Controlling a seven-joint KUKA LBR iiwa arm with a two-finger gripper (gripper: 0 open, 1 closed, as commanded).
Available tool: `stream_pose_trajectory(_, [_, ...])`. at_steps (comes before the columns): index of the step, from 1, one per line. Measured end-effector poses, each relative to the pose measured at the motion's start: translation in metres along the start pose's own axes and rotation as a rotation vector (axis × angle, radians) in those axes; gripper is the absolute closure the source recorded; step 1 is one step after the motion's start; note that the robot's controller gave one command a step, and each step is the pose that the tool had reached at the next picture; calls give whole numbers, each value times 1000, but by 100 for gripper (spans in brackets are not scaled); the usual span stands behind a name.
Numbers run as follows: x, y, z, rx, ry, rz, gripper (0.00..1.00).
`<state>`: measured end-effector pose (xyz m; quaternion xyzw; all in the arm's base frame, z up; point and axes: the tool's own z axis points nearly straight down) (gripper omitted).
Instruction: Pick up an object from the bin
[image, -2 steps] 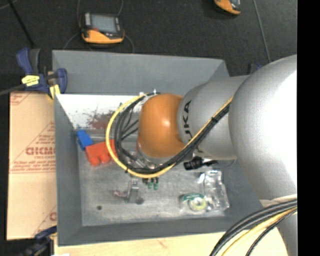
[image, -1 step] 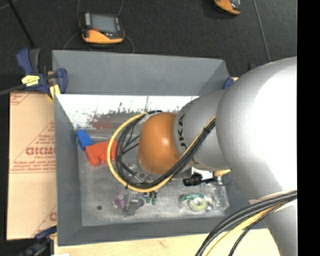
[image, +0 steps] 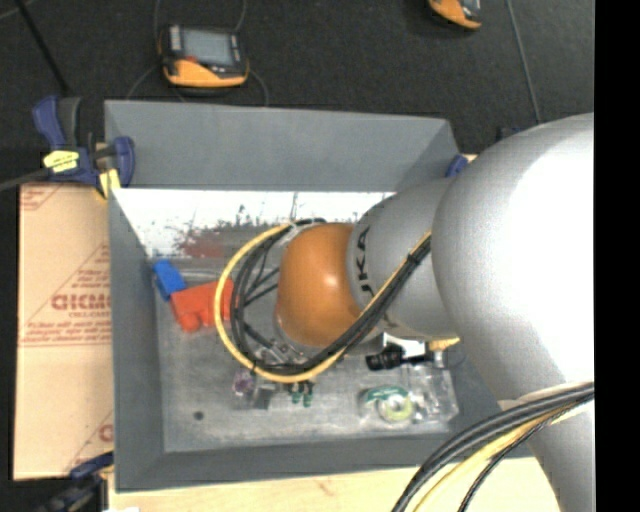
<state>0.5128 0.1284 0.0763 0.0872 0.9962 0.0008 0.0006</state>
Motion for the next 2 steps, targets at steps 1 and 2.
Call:
stream_pose_trajectory(1, [2, 1, -28, -1, -4, -16, 100])
stream_pose_trajectory(2, [-2, 1, -150, -3, -9, -20, 100])
